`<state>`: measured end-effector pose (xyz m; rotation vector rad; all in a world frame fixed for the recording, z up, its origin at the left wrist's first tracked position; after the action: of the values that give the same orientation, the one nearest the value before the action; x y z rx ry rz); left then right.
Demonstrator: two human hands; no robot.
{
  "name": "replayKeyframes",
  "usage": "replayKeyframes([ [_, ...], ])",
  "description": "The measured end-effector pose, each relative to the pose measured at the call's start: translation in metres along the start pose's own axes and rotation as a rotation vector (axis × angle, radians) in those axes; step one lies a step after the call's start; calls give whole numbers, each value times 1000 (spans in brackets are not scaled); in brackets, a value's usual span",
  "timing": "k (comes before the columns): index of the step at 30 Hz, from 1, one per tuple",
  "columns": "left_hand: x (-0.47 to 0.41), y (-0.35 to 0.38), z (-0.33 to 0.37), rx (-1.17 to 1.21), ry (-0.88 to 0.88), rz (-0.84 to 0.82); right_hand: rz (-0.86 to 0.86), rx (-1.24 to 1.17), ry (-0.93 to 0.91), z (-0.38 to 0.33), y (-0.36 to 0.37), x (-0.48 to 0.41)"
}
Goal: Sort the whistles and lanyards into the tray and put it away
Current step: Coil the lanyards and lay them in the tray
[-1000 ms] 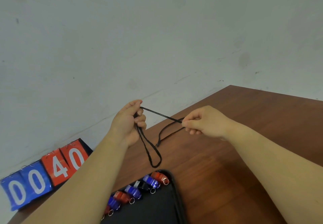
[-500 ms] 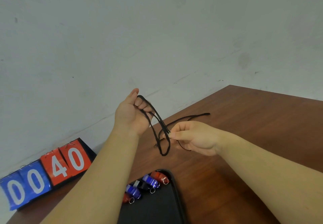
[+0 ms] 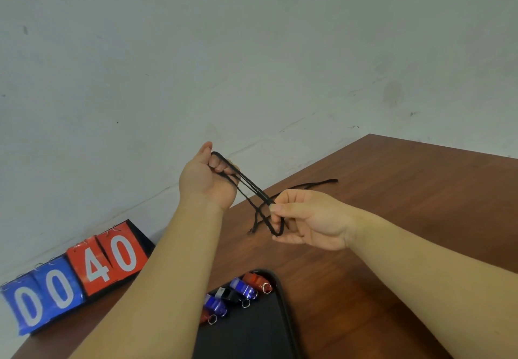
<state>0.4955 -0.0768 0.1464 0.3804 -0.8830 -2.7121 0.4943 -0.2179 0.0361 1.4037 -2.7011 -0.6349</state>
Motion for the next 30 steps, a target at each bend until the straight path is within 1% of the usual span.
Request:
replayKeyframes([
  [3,1,-20,7,-73,-20,11,102,18,-18,-3,-11,0],
  [5,4,-37,11,-167,-39,7,162,39,-31,-4,-19,0],
  [7,12,-56,16,-285,-51,4,214,128,-27,-4,-22,1],
  [11,37,-96,32,-595,-109,-14,308,336,-6,-5,-15,6],
  [14,59,-119,54,-752,-96,-28,327,357,4,-4,2,5],
  [19,94,-147,100,-889,-81,-47,281,361,95,22,53,2],
  [23,128,-179,131,-1049,-65,-52,240,426,179,35,91,1],
  [24,137,-187,136,-1109,-63,-54,228,476,188,37,99,0],
  [26,154,-205,140,-1182,-79,-59,190,649,198,38,116,-1],
  [28,165,-225,137,-1243,-112,-68,145,844,206,43,130,-3],
  [30,171,-244,129,-1342,-156,-93,111,976,226,51,139,-4],
])
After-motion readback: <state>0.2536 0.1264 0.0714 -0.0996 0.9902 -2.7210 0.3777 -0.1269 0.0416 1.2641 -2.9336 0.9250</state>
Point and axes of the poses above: each hand's wrist, its own x-axis away from the middle knuckle, its own y-axis out of the palm, z = x × y, the point moved 8 cm from there along -x, towards the middle knuckle, and after that the axes turned 7 degrees about -z, right-handed, at the moved point
